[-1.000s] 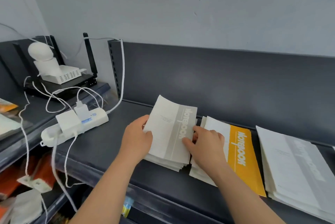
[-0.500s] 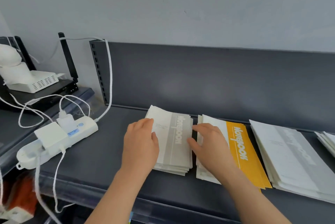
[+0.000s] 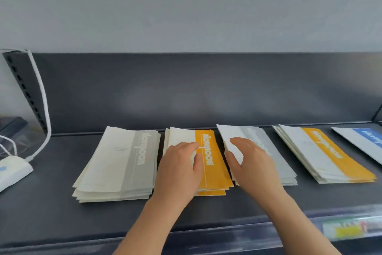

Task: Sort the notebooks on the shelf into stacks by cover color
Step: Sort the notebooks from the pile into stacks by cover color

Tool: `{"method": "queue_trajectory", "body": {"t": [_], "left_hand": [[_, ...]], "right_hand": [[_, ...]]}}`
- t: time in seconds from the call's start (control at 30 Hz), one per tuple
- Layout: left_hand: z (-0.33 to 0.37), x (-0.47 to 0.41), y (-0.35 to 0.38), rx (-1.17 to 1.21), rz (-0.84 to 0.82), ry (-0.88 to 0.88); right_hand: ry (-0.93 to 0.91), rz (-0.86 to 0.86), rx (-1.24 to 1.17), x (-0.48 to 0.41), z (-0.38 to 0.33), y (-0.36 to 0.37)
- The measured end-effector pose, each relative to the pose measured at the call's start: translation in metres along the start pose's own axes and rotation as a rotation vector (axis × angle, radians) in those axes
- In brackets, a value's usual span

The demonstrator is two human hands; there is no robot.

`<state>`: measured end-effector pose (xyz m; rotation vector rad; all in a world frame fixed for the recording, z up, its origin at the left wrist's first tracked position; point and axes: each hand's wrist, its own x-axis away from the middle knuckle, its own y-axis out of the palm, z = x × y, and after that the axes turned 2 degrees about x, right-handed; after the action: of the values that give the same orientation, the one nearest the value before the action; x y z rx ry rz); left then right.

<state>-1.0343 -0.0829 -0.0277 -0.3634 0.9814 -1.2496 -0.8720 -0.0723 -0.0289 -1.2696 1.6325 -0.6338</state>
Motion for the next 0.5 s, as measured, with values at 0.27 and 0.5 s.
{"method": "queue_trajectory", "body": {"t": [0.27, 0.5], "left_hand": [[0.089, 0.003, 0.071, 0.115, -0.054, 0.067], [0.193, 0.014, 0.143, 0.192, -0.103, 0.108]], "right_hand": [[0.079, 0.064, 0.061, 0.021, 0.103, -0.066], [0.157, 0.106, 0.115, 0.048, 0.216, -0.138]]}}
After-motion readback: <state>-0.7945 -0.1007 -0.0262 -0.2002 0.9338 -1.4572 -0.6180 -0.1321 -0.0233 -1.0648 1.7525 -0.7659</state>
